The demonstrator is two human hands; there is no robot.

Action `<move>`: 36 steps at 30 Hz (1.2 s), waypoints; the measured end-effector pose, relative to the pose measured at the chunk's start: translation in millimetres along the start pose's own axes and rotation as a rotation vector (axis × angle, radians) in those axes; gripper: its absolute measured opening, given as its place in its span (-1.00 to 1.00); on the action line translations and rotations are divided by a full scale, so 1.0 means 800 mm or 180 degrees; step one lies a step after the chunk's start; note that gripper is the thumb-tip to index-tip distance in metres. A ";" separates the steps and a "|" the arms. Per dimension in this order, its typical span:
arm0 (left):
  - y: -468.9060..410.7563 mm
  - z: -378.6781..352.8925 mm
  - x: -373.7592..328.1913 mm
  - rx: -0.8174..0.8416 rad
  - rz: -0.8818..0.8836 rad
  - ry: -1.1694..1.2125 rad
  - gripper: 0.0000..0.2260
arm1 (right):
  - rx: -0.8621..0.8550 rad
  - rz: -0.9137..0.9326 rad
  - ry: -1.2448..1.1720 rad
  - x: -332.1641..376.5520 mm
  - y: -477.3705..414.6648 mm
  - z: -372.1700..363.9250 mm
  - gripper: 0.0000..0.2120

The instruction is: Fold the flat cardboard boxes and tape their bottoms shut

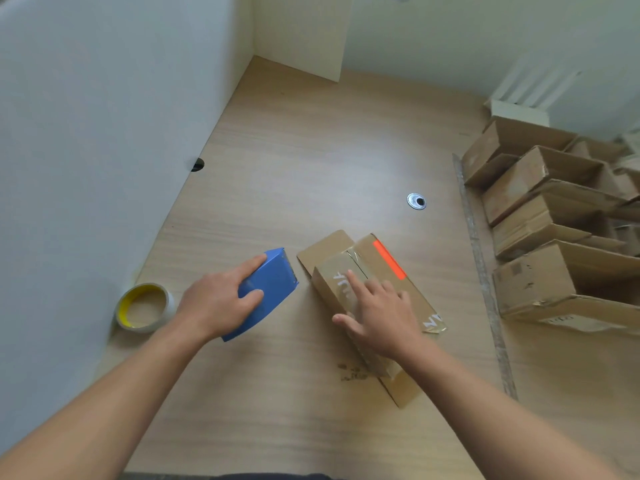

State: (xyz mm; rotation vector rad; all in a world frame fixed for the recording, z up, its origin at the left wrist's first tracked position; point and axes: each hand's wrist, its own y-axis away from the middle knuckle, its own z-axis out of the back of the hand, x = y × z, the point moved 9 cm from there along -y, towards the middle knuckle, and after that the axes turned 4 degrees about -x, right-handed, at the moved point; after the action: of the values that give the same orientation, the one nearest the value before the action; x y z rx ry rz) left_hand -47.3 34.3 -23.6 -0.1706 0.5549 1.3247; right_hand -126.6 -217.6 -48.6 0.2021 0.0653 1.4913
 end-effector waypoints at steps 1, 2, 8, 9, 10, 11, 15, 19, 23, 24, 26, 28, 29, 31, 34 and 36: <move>0.001 -0.001 -0.001 0.0005 -0.0012 0.0033 -0.48 | -0.0126 -0.0232 -0.0064 -0.002 -0.006 0.004 -0.22; 0.002 -0.002 -0.001 0.0014 -0.0020 0.0059 -0.48 | -0.0201 -0.0470 -0.0173 -0.004 -0.009 0.005 -0.22; 0.008 -0.005 0.002 0.0059 0.0031 0.0120 -0.47 | -0.0106 -0.1020 -0.0360 -0.002 -0.013 -0.014 -0.20; 0.008 -0.004 0.004 0.0048 0.0058 0.0124 -0.47 | -0.0108 -0.1018 -0.0436 -0.002 -0.015 -0.011 -0.22; 0.008 -0.003 0.005 0.0041 0.0081 0.0123 -0.47 | -0.0058 -0.0979 -0.0498 -0.002 -0.017 -0.010 -0.24; 0.008 -0.003 0.006 0.0038 0.0097 0.0114 -0.47 | 0.0029 -0.0880 -0.0516 -0.001 -0.018 -0.009 -0.24; 0.008 0.000 0.006 0.0077 0.0097 0.0060 -0.48 | 0.0535 -0.0134 -0.0130 0.009 -0.011 -0.012 -0.18; 0.010 0.004 0.006 0.0095 0.0080 0.0017 -0.47 | 0.0798 0.0208 -0.0021 0.006 0.000 -0.001 -0.31; 0.011 0.003 0.007 0.0076 0.0082 0.0023 -0.47 | 0.0597 -0.0418 -0.0351 0.018 0.000 0.005 -0.34; 0.011 0.002 0.005 0.0070 0.0074 0.0034 -0.47 | 0.0541 -0.0597 -0.0370 0.026 0.000 -0.003 -0.31; 0.012 0.000 0.002 0.0058 0.0048 0.0061 -0.48 | 0.0374 -0.0824 -0.0326 0.041 0.001 -0.021 -0.31; 0.012 -0.002 0.000 0.0055 0.0023 0.0071 -0.48 | 0.0234 -0.0882 -0.0305 0.048 0.003 -0.033 -0.36; 0.012 -0.002 0.000 0.0054 0.0010 0.0064 -0.48 | 0.0204 -0.0857 -0.0348 0.048 0.004 -0.035 -0.39; 0.011 -0.003 0.001 0.0048 -0.0011 0.0030 -0.48 | 0.0201 -0.0722 -0.0476 0.044 0.009 -0.036 -0.43; 0.011 -0.003 0.002 0.0039 -0.0054 -0.0012 -0.48 | 0.0208 -0.0542 -0.0535 0.029 0.024 -0.034 -0.44; 0.011 -0.003 0.002 0.0027 -0.0087 -0.0015 -0.48 | 0.0214 -0.0496 -0.0455 0.015 0.033 -0.033 -0.43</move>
State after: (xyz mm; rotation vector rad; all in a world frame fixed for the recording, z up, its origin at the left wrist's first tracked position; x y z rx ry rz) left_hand -56.2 36.6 -24.6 -0.1675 0.5525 1.2957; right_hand -156.1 -201.2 -68.7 0.3497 0.0159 1.3168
